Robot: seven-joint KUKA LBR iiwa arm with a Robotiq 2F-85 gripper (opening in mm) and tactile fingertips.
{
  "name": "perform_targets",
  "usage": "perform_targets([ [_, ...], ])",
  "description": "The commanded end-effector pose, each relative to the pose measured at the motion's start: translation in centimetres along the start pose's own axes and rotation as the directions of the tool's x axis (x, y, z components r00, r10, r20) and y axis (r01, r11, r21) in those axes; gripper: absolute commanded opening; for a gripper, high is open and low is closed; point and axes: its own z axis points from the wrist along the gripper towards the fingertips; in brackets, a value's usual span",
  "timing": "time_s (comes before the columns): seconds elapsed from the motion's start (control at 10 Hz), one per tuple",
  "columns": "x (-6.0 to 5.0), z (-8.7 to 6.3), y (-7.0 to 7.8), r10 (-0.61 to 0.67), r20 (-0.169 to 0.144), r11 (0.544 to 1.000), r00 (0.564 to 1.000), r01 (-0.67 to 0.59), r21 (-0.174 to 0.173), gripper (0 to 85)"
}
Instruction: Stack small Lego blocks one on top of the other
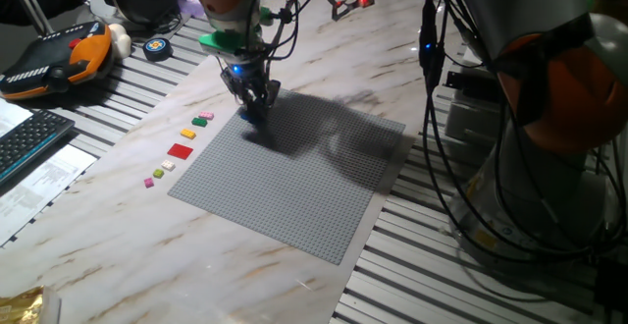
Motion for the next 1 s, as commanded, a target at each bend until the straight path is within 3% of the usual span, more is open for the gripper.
perform_targets([
  [0.0,0.04,0.02,0.0,0.483,0.011,0.875,0.875,-0.483,0.028,15.3],
  [0.3,0.22,0.27,-0.09,0.449,0.011,0.893,0.893,-0.449,0.033,17.0],
  [0.4,0.33,0.45,-0.2,0.42,0.028,0.907,0.907,-0.421,0.032,8.0],
  [0.6,0.15,0.42,-0.31,0.325,-0.008,0.944,0.946,-0.324,0.055,2.0],
  [0.8,0.19,0.35,-0.3,0.257,-0.031,0.966,0.966,-0.255,0.047,2.0],
  [0.9,0.21,0.26,-0.25,0.202,-0.057,0.979,0.978,-0.199,0.053,2.0],
])
